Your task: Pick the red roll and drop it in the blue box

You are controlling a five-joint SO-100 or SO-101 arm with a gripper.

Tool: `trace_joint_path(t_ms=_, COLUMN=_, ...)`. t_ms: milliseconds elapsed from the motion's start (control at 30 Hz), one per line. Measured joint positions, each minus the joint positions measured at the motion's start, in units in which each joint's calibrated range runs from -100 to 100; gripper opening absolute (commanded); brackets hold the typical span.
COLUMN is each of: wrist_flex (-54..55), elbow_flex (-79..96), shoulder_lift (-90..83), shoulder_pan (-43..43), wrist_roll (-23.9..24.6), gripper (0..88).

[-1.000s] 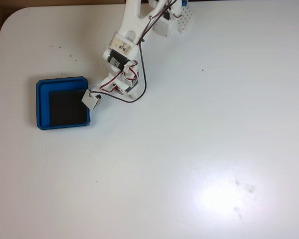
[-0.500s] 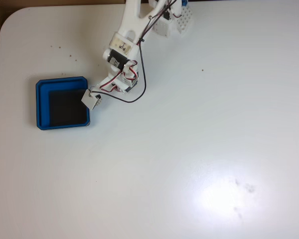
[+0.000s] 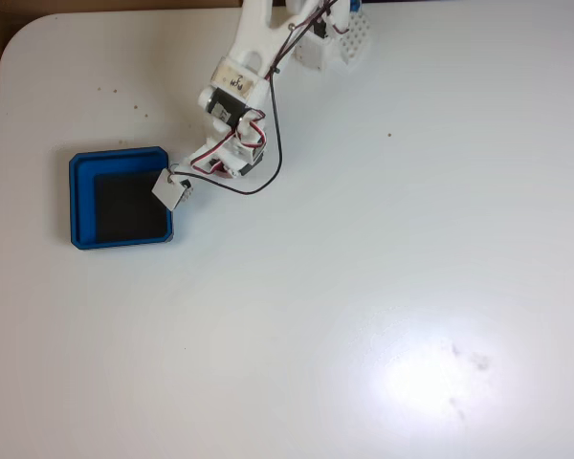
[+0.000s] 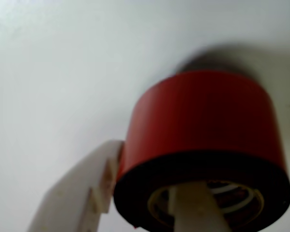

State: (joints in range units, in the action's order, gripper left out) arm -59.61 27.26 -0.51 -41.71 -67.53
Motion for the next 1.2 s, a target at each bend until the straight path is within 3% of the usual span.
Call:
trace_joint_path(t_ms=633, wrist_flex=0.00, elbow_flex=-0.36, shoulder_lift=-15.83, shoulder_pan=-2.87, wrist_roll=0.08, gripper=0.7)
trace_joint_path(t_ms=933, wrist_flex=0.00, elbow_flex=-16.86, shoulder_lift=-11.43, shoulder_pan=-2.97, wrist_roll=-0.58, gripper=0.7)
trace_joint_path(t_ms=1033, wrist_flex=0.00, elbow_flex=-21.61, shoulder_lift=-6.27, shoulder_pan=-3.46, wrist_roll=-3.09, gripper=0.7)
trace_joint_path(t_ms=1200, wrist_flex=0.00, elbow_flex=-31.21, shoulder_lift=4.15, shoulder_pan=-6.73, wrist_roll=-13.77, gripper=0.7)
